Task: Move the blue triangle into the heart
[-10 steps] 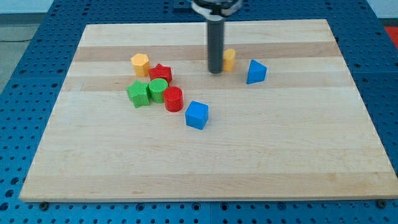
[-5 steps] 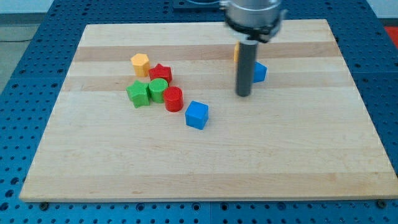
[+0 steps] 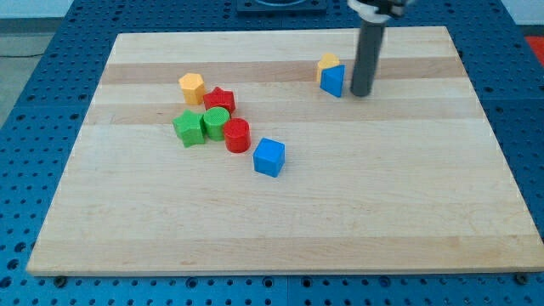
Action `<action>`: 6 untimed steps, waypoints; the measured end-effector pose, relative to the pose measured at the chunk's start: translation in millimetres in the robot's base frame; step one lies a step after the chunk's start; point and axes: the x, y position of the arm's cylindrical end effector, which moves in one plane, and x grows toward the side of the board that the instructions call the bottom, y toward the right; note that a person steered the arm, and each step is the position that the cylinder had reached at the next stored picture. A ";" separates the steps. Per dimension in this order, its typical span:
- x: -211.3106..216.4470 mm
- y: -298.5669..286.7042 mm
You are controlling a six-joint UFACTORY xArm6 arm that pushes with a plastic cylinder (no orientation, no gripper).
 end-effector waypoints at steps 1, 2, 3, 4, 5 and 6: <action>75.0 -10.1; 153.9 -60.4; 186.3 -137.5; 175.6 -160.7; 155.3 -157.6; 140.6 -157.6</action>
